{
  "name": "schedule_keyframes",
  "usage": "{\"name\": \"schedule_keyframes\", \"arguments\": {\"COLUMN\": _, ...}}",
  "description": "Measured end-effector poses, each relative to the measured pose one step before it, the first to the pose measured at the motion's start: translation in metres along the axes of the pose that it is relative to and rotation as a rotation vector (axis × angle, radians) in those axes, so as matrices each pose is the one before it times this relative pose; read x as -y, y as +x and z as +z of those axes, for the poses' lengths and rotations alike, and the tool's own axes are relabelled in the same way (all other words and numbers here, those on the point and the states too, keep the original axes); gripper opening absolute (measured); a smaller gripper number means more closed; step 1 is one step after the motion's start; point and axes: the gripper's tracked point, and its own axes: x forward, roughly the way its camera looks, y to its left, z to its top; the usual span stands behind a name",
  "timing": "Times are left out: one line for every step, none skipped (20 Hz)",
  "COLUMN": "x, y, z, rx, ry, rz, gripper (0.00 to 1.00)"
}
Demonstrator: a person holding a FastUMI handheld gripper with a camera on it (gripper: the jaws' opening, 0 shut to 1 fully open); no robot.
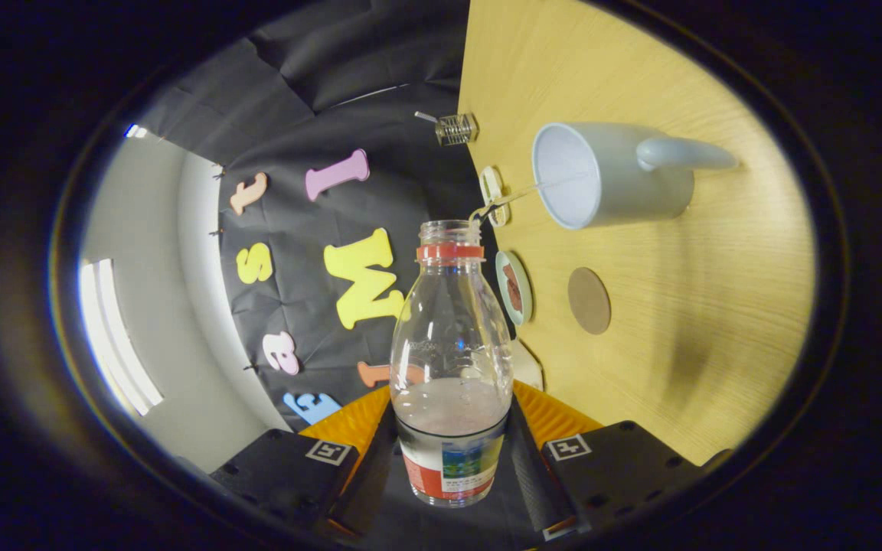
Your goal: Take the bottle from table, then pour the juice into the cup, finally place the bottle on the coaster
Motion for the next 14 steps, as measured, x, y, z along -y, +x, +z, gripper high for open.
{"name": "schedule_keyframes", "arguments": {"x": -0.00061, "y": 0.00009, "z": 0.00068, "rx": -0.00100, "ry": 0.00605, "rz": 0.00176, "gripper": 0.78}}
{"name": "schedule_keyframes", "arguments": {"x": -0.00116, "y": 0.00042, "z": -0.00062, "rx": -0.00212, "ry": 0.00747, "rz": 0.00081, "gripper": 0.78}}
{"name": "schedule_keyframes", "arguments": {"x": -0.00078, "y": 0.00024, "z": 0.00065, "rx": 0.00300, "ry": 0.00589, "rz": 0.00095, "gripper": 0.78}}
{"name": "schedule_keyframes", "arguments": {"x": -0.00064, "y": 0.00063, "z": 0.00086, "rx": -0.00034, "ry": 0.00333, "rz": -0.00251, "gripper": 0.78}}
{"name": "schedule_keyframes", "arguments": {"x": 0.00048, "y": -0.00009, "z": -0.00023, "rx": -0.00097, "ry": 0.00177, "rz": -0.00209, "gripper": 0.78}}
{"name": "schedule_keyframes", "arguments": {"x": -0.00001, "y": 0.00068, "z": -0.00065, "rx": -0.00252, "ry": 0.00176, "rz": -0.00184, "gripper": 0.78}}
{"name": "schedule_keyframes", "arguments": {"x": -0.00042, "y": -0.00189, "z": -0.00080, "rx": -0.00041, "ry": 0.00261, "rz": -0.00493, "gripper": 0.78}}
{"name": "schedule_keyframes", "arguments": {"x": -0.00003, "y": 0.00001, "z": 0.00001, "rx": 0.00038, "ry": 0.00302, "rz": -0.00284, "gripper": 0.78}}
{"name": "schedule_keyframes", "arguments": {"x": -0.00057, "y": 0.00067, "z": 0.00001, "rx": 0.00338, "ry": 0.00249, "rz": -0.00268, "gripper": 0.77}}
{"name": "schedule_keyframes", "arguments": {"x": 0.00021, "y": 0.00077, "z": 0.00020, "rx": 0.00235, "ry": 0.00230, "rz": -0.00178, "gripper": 0.78}}
{"name": "schedule_keyframes", "arguments": {"x": -0.00090, "y": 0.00006, "z": -0.00055, "rx": -0.00044, "ry": 0.00228, "rz": 0.00101, "gripper": 0.78}}
{"name": "schedule_keyframes", "arguments": {"x": -0.00049, "y": 0.00007, "z": -0.00060, "rx": -0.00124, "ry": 0.00242, "rz": 0.00269, "gripper": 0.78}}
{"name": "schedule_keyframes", "arguments": {"x": -0.00067, "y": -0.00104, "z": -0.00043, "rx": -0.00156, "ry": 0.00252, "rz": 0.00213, "gripper": 0.78}}
{"name": "schedule_keyframes", "arguments": {"x": 0.00016, "y": -0.00034, "z": -0.00017, "rx": -0.00091, "ry": 0.00377, "rz": -0.00007, "gripper": 0.78}}
